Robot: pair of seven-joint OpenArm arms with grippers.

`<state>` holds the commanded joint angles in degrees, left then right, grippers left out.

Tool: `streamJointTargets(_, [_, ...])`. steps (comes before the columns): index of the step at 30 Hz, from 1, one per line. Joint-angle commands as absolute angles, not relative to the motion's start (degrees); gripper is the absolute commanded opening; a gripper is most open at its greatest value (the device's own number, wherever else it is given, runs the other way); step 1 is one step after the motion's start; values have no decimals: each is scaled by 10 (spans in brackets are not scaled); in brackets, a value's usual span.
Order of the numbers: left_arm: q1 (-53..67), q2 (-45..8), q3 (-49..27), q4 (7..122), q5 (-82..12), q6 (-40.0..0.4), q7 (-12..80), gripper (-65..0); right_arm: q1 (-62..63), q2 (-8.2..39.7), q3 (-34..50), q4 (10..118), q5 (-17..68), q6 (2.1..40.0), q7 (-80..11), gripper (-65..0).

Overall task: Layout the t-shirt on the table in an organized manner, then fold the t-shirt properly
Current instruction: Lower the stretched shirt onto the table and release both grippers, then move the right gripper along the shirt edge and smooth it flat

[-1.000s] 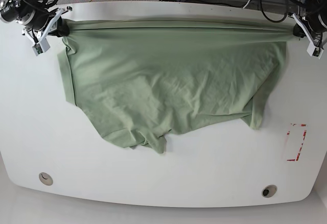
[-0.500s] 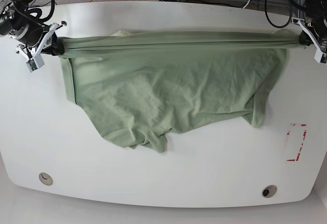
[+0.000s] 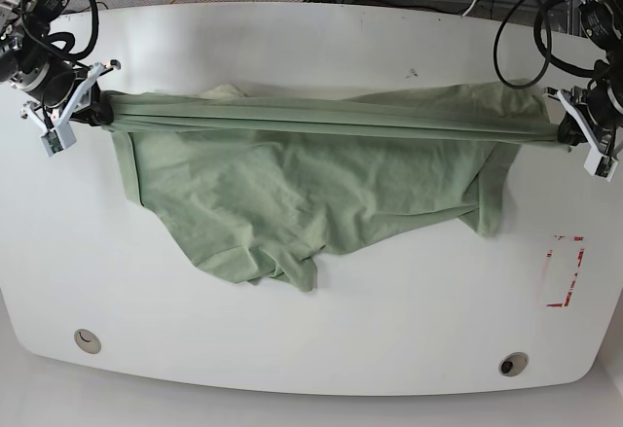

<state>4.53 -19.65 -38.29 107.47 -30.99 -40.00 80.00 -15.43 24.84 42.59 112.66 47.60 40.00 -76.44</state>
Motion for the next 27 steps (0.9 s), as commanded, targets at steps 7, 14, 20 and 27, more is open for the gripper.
streamJointTargets(7, [7,-196,-375,1031,-287,-400,800,-650,-129,247,426,1071,476,400,-764,-648])
streamJointTargets(14, [-13,-196,-371,1011,-287,-400,800,-650,-101,250,427,1018,476,400,-762,-612])
streamJointTargets(20, [-18,-196,-348,1009,-286,-400,800,-617,-80,251,429,996,476,400,-762,-374])
streamJointTargets(27, [-20,-204,-341,1009,-285,-400,800,-406,-77,251,429,997,478,400,-762,-33])
